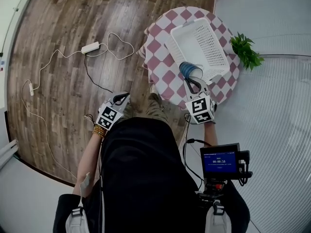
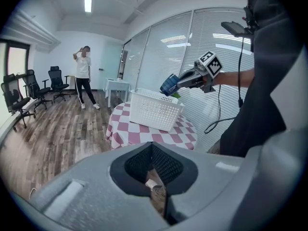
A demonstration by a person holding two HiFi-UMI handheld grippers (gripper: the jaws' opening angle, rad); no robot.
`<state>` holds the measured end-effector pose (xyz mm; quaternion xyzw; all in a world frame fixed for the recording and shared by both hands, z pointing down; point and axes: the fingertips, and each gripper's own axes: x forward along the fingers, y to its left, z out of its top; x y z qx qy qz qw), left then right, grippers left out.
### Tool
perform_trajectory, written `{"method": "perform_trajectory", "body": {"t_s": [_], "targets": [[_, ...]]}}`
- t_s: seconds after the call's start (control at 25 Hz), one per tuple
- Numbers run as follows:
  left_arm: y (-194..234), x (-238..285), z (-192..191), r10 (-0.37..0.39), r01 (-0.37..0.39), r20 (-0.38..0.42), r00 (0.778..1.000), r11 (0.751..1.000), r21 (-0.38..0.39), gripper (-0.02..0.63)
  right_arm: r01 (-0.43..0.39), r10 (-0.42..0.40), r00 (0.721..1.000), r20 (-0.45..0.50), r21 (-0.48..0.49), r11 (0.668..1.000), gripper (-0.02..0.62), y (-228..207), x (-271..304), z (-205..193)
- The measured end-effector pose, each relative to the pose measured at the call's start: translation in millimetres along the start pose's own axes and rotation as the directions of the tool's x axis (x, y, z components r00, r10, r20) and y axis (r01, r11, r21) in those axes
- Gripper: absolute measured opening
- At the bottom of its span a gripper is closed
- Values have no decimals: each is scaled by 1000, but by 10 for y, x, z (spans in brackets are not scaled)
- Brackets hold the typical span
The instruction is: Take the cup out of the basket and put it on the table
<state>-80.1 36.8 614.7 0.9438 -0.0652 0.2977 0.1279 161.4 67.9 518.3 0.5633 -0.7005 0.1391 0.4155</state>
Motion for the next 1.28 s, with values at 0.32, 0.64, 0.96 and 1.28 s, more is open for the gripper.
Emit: {"method": "perform_trajectory", "body": {"t_s": [0.32,0.64,0.96,1.28], "targets": [[-43,254,223,7,-7,12,1000,1000,7,3,16,-17,1000,19,14,1000,35,-496,-62,-74],[-16,340,333,27,-27,4,1000,1000,11,3,-105,104,995,-6,-50,993,35,-177,13,-60],[40,270,237,41,-41,2,999,999,-6,3,-182,172,982,-81,-133,974,37,150,158,-137],[116,209,208,54,-54,0,999,998,-15,3,-206,193,975,-109,-125,970,37,242,245,-169]]}}
